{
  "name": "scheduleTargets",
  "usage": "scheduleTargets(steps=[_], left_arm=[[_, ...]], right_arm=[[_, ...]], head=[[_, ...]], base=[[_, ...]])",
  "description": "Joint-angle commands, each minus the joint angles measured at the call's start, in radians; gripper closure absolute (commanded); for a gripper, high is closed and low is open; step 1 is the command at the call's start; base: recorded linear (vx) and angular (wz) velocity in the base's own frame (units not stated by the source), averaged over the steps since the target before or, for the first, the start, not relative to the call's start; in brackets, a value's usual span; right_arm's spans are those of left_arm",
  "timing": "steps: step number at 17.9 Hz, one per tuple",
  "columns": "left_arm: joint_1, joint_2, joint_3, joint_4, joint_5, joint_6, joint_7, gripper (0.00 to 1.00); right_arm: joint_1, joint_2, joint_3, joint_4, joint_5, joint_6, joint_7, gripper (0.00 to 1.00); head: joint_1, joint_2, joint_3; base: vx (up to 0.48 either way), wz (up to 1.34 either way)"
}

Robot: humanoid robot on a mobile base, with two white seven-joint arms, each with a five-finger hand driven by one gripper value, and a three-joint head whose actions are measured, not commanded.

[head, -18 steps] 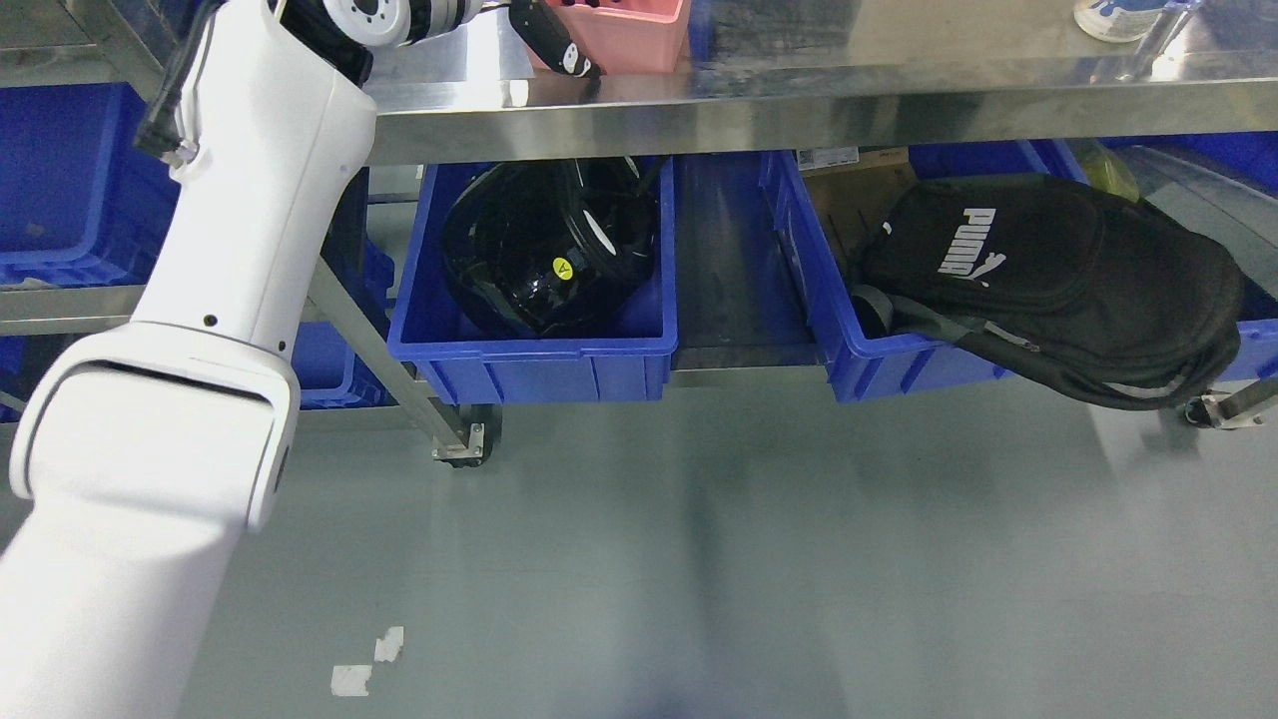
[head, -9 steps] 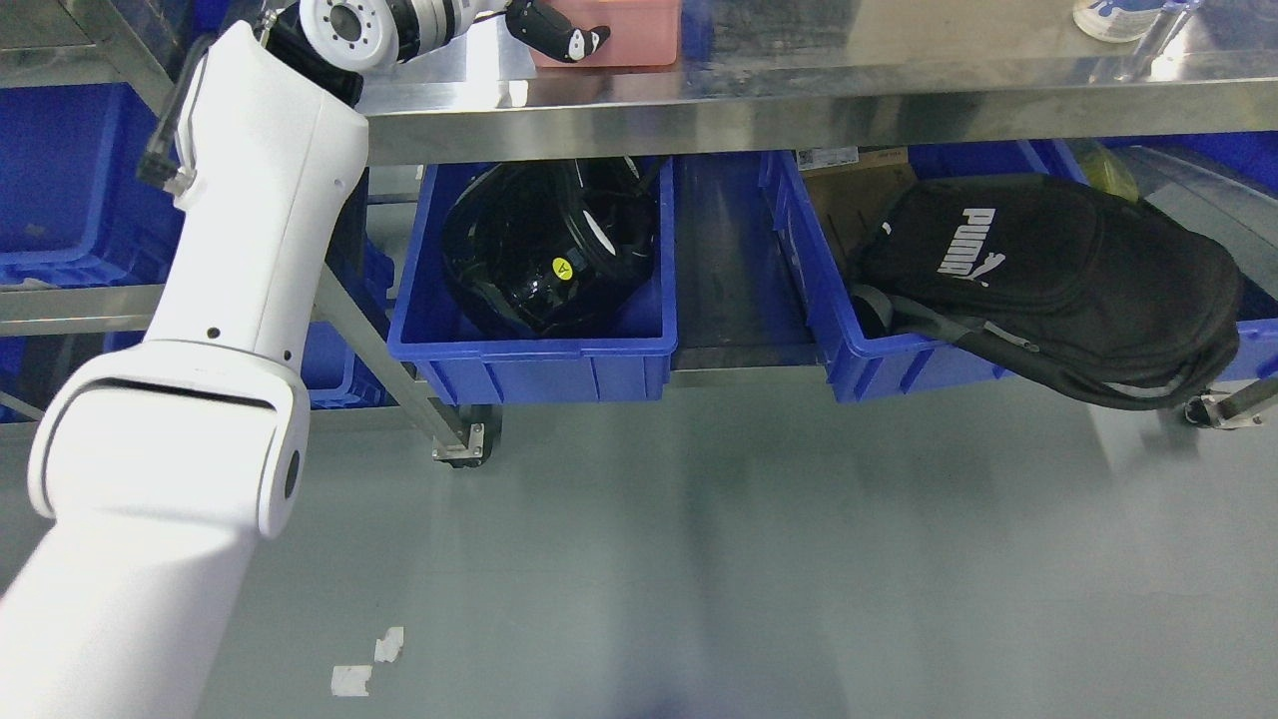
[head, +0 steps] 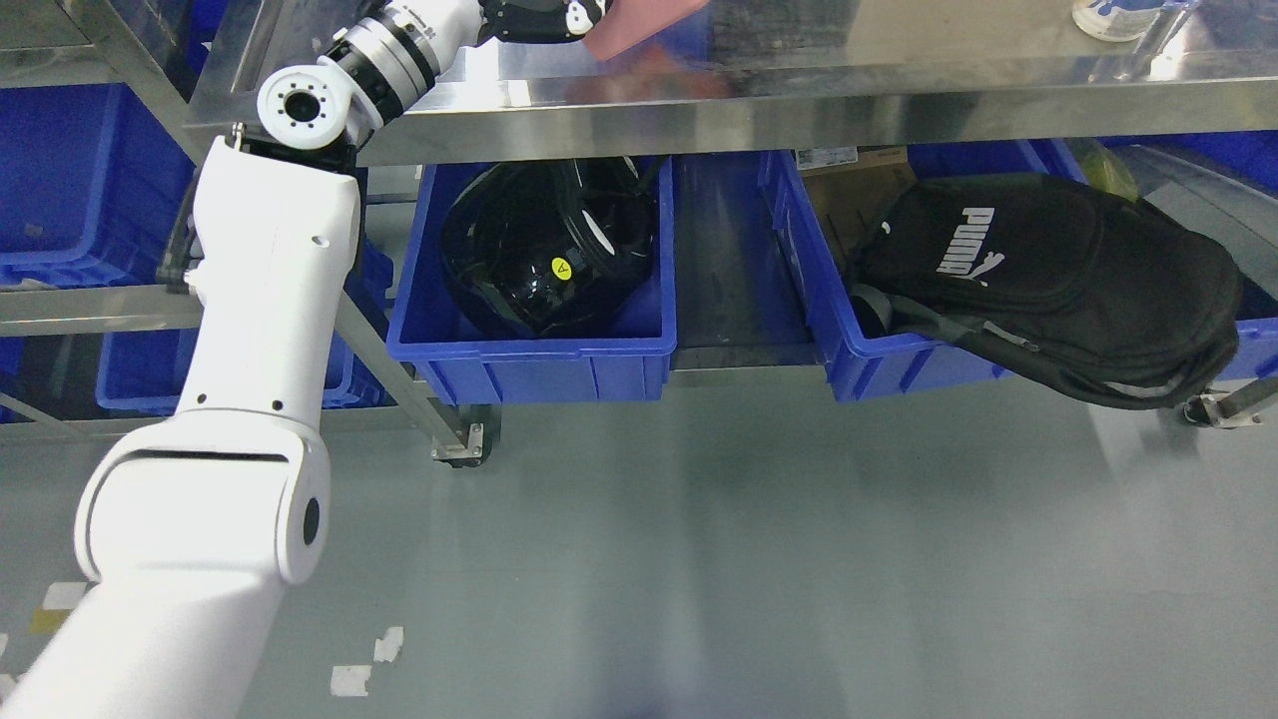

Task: Place storage box into left shelf container
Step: 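Grasp the pink storage box with the left hand and lift it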

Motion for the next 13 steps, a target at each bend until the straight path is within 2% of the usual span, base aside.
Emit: scheduleTargets(steps=[1,6,10,13], left_arm=[[0.161,0.013,0.126,-0.246,0.382,-0.004,-0.001,1.00],[0.388,0.013,0.113,-0.566,0.588,0.000,-0.003,1.00],[0.590,0.013,0.057,-0.804,0.633,-0.003,-0.001,1.00],[0.736,0.013,0.023,-0.910,0.636,-0.039,-0.010,0.99]], right_arm=[[-0.005,-0.017,0.000,-0.017,-0.021,0.000,-0.001,0.00],[-0.003,-0.017,0.000,-0.017,-0.021,0.000,-0.001,0.00],[-0.005,-0.017,0.000,-0.017,-0.021,0.000,-0.001,0.00],[-0.005,-0.017,0.000,-0.017,-0.021,0.000,-0.001,0.00]], head=[[0.0000,0.000,0.000],[0.0000,0.000,0.000],[0.0000,0.000,0.000],[0.0000,0.000,0.000]], base=[[0.000,0.00],[0.000,0.00],[0.000,0.00],[0.006,0.13]])
